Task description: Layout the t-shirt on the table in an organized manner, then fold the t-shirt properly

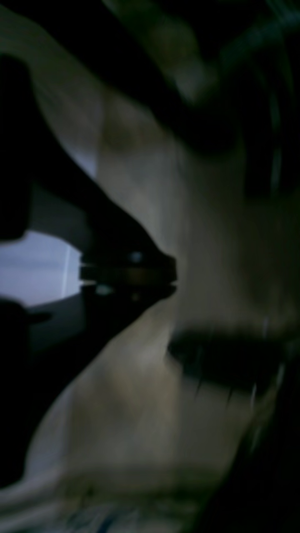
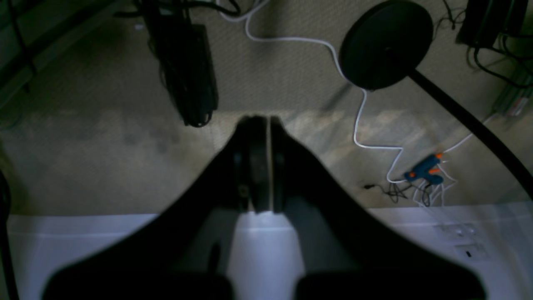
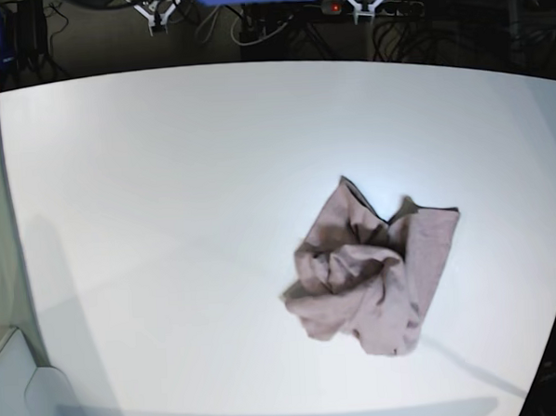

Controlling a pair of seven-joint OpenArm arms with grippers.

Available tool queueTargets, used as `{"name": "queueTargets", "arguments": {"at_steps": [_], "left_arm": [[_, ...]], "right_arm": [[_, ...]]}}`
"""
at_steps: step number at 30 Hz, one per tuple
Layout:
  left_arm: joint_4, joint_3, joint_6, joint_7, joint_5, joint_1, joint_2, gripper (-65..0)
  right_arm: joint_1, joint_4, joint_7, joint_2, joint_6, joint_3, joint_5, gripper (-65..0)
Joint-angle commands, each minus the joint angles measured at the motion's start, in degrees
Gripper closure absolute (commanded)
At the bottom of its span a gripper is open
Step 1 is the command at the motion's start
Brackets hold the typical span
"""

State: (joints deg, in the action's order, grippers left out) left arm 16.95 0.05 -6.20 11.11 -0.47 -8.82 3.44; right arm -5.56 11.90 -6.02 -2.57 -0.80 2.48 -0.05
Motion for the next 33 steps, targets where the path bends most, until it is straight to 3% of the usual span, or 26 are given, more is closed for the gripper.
{"name": "queueTargets", "arguments": {"at_steps": [1, 26, 27, 31, 33], "left_arm": [[0.24, -0.1, -1.94, 0.09, -0.01, -0.19, 0.56, -0.2], [0.32, 0.08, -2.37, -0.08, -0.01, -0.1, -0.67, -0.2], [0.32, 0.08, -1.94, 0.01, -0.01, -0.1, -0.67, -0.2], [0.32, -0.1, 6.42, 0.09, -0.1, -0.28, -0.76, -0.2], [0.32, -0.1, 8.88, 0.09, -0.1, -0.46, -0.76, -0.2]], "right_arm": [[-0.11, 0.19, -0.18, -0.29, 0.93, 0.02, -0.25, 0.0], [0.42, 0.19, 0.09, 0.06, 0.93, -0.33, -0.25, 0.0], [0.42, 0.19, 0.18, 0.06, 0.93, -0.33, -0.25, 0.0], [0.42, 0.19, 0.18, 0.06, 0.93, -0.41, -0.25, 0.0], [0.42, 0.19, 0.18, 0.06, 0.93, -0.41, -0.25, 0.0]]}}
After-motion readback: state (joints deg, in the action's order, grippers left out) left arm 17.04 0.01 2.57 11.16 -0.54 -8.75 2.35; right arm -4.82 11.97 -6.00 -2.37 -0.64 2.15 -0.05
